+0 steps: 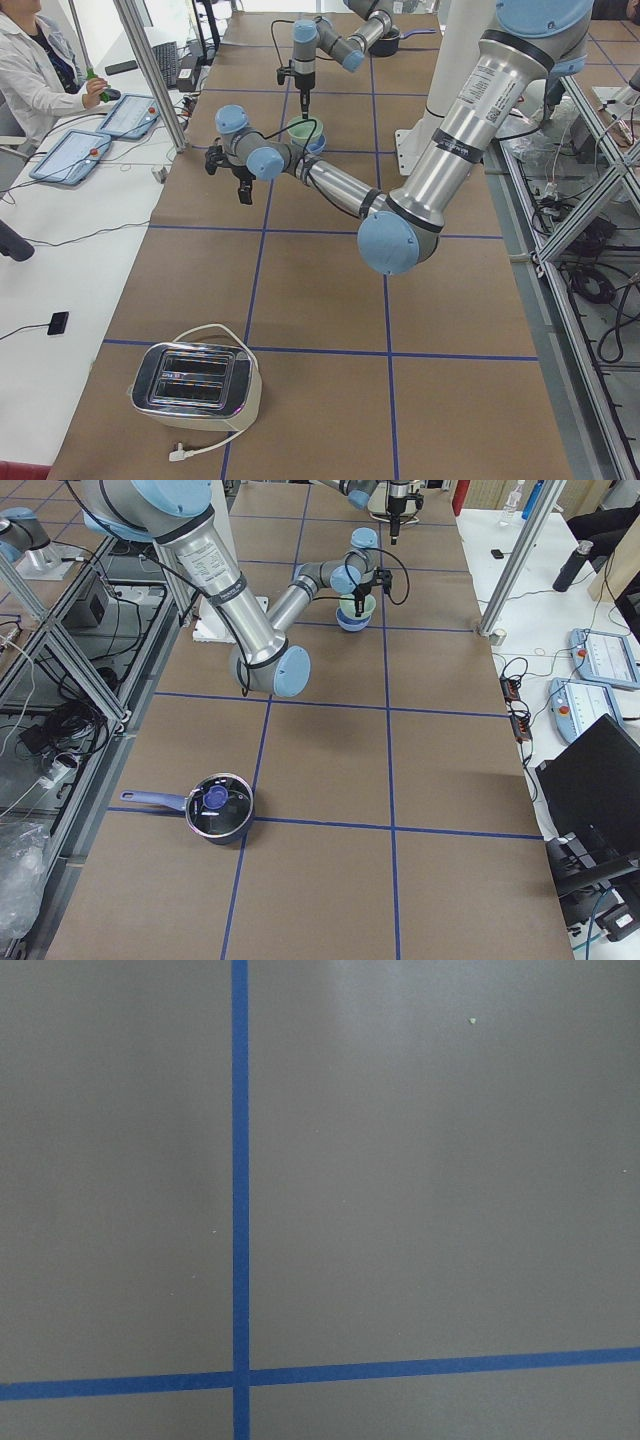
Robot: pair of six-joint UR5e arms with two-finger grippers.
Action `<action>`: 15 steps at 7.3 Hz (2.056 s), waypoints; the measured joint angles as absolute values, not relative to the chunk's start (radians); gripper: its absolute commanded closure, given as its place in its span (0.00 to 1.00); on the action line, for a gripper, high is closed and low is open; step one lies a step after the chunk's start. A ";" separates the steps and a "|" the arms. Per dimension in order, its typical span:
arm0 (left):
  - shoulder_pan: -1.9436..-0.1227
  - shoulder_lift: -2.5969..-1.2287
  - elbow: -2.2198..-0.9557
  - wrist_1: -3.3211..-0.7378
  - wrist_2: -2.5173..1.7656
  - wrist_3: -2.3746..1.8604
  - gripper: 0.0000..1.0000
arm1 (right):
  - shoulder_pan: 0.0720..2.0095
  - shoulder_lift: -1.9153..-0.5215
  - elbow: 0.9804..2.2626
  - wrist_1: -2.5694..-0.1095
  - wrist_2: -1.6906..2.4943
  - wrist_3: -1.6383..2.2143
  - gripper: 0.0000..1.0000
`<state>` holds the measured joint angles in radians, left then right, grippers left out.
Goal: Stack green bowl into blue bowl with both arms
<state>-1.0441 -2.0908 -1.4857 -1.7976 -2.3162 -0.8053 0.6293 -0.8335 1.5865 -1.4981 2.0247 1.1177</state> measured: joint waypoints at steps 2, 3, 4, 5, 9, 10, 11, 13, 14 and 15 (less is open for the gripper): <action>-1.043 -2.091 -1.485 -1.798 -2.315 -0.805 0.02 | 0.613 -0.833 1.583 -1.495 2.008 1.120 0.86; -1.043 -2.090 -1.485 -1.798 -2.315 -0.805 0.02 | 0.608 -0.833 1.580 -1.494 1.999 1.120 0.86; -1.044 -2.090 -1.485 -1.798 -2.315 -0.805 0.02 | 0.605 -0.833 1.578 -1.493 1.991 1.120 0.86; -1.044 -2.090 -1.485 -1.798 -2.316 -0.805 0.02 | 0.603 -0.833 1.576 -1.493 1.984 1.120 0.86; -1.043 -2.089 -1.485 -1.798 -2.315 -0.805 0.02 | 0.598 -0.833 1.575 -1.491 1.969 1.120 0.86; -1.043 -2.089 -1.484 -1.799 -2.315 -0.805 0.02 | 0.594 -0.832 1.573 -1.491 1.961 1.120 0.85; -1.043 -2.089 -1.484 -1.799 -2.315 -0.805 0.02 | 0.590 -0.832 1.565 -1.479 1.955 1.120 0.84; -1.042 -2.089 -1.483 -1.799 -2.314 -0.805 0.02 | 0.587 -0.833 1.533 -1.418 1.953 1.142 0.81; -1.042 -2.089 -1.483 -1.799 -2.314 -0.805 0.02 | 0.587 -0.833 1.527 -1.402 1.953 1.150 0.75; -1.043 -2.089 -1.483 -1.799 -2.313 -0.805 0.02 | 0.587 -0.834 1.526 -1.395 1.954 1.152 0.67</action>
<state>-1.0429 -2.0893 -1.4829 -1.7993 -2.3134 -0.8054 0.5874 -0.8344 1.5259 -1.3949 1.9541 1.1519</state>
